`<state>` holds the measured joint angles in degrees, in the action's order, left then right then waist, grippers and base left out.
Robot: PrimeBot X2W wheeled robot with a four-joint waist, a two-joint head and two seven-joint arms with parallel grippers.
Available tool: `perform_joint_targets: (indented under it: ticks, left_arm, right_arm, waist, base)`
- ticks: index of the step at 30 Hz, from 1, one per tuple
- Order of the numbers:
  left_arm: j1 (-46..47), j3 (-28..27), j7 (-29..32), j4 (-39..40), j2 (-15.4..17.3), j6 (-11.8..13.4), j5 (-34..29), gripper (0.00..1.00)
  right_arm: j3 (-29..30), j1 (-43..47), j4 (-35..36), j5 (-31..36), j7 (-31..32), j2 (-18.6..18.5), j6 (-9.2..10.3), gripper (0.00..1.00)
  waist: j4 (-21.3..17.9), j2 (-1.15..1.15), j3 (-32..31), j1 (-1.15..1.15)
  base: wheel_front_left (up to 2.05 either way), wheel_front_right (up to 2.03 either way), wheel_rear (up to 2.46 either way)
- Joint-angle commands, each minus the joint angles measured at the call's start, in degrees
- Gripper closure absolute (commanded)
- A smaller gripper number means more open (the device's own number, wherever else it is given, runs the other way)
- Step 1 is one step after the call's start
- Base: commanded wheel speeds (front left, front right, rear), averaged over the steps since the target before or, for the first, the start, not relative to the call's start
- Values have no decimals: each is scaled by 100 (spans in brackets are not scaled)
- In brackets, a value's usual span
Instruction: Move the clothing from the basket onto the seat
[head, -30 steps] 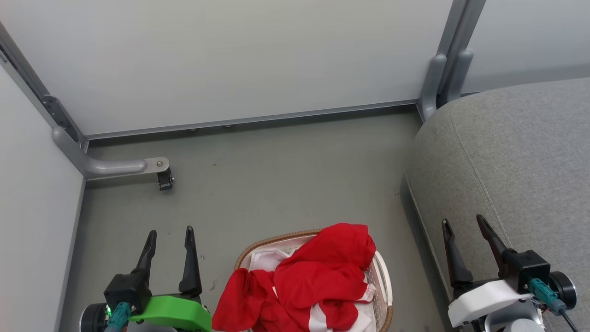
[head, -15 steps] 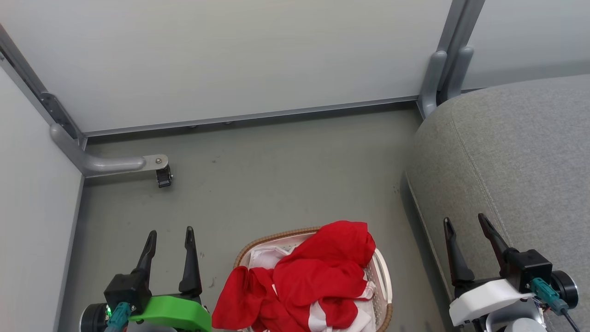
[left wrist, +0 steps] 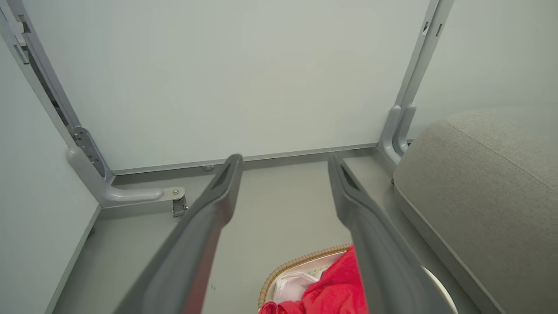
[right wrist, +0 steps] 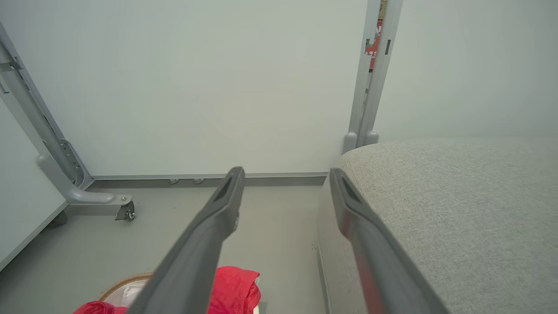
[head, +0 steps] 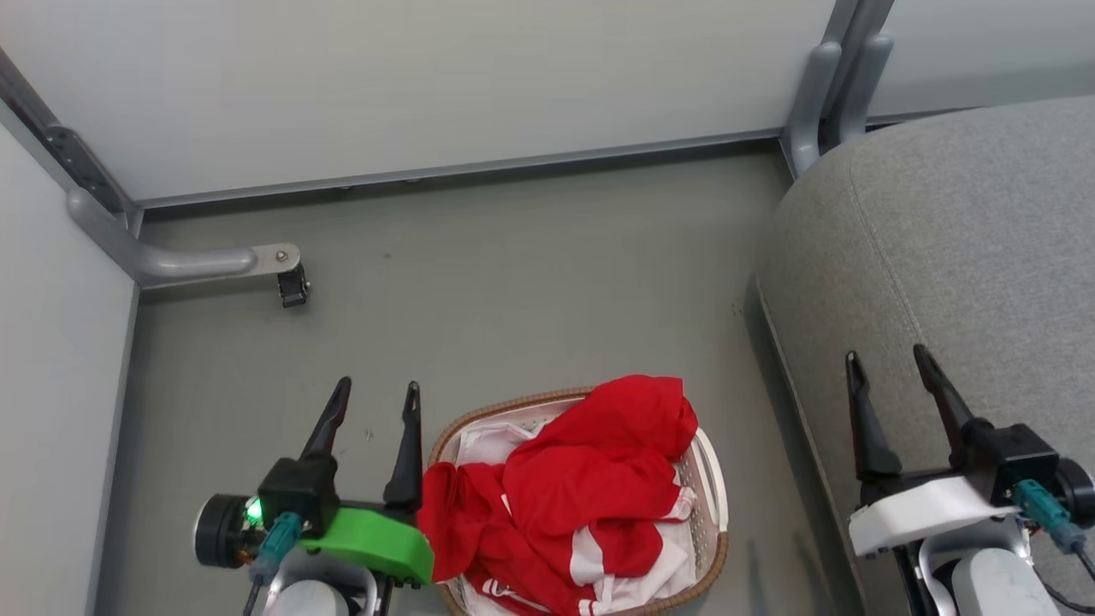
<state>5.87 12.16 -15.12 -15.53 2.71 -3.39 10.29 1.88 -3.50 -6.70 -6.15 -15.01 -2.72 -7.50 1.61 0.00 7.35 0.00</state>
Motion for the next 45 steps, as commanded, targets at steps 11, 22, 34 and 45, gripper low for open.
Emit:
perform_joint_targets:
  ticks: [11,22,34,45]
  left_arm:
    - [1546,1312,-7,-1428,33,-333,-274,0]
    - [2890,2958,-5,-3104,37,-411,-335,0]
    - [3805,4021,119,-4305,40,-409,-138,0]
    - [4329,4151,47,-5244,120,14,-247,0]
  right_arm:
    - [451,-798,403,8,-19,-27,2,0]
    - [486,-1538,911,-283,-19,-24,3,0]
    - [262,-1970,1128,-784,-19,-21,3,0]
    - [93,-2134,1173,-1132,-19,-20,3,0]
  waist:
    - [-301,0,1522,0]
    - [-888,0,2826,0]
    - [-1415,0,3839,0]
    - [-1799,0,4320,0]
  base:
    - [0,0,0]
    - [0,0,0]
    - [0,0,0]
    - [0,0,0]
